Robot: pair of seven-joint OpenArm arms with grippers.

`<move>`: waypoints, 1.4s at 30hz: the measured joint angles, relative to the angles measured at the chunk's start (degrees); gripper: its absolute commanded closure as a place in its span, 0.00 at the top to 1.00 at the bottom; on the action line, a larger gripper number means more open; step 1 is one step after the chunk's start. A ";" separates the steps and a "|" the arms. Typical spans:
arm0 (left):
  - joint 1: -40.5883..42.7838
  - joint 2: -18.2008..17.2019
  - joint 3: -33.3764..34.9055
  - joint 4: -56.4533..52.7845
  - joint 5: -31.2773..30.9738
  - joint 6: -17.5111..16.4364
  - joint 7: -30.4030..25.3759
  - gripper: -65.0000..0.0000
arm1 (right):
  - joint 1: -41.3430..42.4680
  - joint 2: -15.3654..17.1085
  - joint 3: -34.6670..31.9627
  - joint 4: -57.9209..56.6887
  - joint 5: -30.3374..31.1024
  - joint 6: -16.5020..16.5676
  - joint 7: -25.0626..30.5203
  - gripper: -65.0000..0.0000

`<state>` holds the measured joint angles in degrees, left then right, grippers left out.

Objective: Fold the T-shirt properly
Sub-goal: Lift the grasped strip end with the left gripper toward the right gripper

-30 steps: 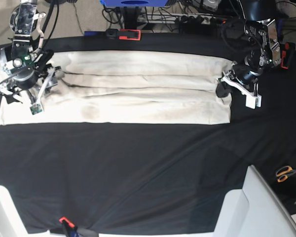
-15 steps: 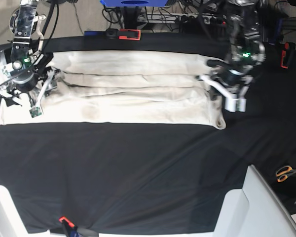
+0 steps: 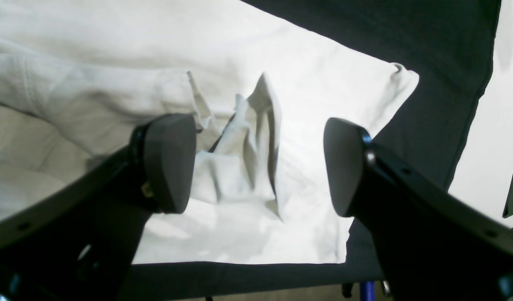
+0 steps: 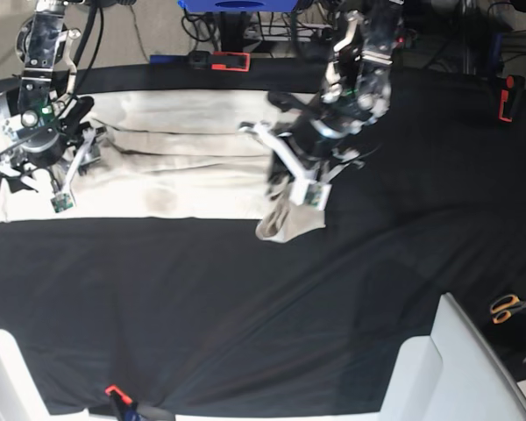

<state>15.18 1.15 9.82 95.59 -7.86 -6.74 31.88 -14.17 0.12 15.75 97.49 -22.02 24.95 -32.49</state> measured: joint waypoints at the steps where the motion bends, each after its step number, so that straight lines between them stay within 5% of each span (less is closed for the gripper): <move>1: -0.59 0.48 0.85 -0.74 -0.04 0.83 0.04 0.00 | 0.00 -0.09 0.00 0.00 0.00 0.02 -0.02 0.70; 6: -3.80 0.37 6.36 -6.03 -0.50 5.09 -0.02 0.00 | 0.02 0.02 0.00 -0.04 -0.02 0.00 -0.02 0.70; 20: -10.34 4.92 16.55 -16.74 -0.76 4.83 -0.59 0.00 | 0.00 -0.07 0.00 -0.04 -0.04 0.00 -0.04 0.70; 36: -12.87 6.82 16.52 -20.46 -0.81 4.81 -0.61 0.00 | 0.00 0.02 0.00 -0.04 -0.04 0.00 -0.04 0.70; 42: -14.10 6.64 16.59 -23.02 -7.76 4.83 -0.61 0.00 | 0.00 0.02 0.00 -0.04 -0.04 0.00 -0.04 0.70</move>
<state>1.08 7.79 26.41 72.58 -15.62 -1.91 31.27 -14.17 0.14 15.75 97.45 -22.06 24.95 -32.53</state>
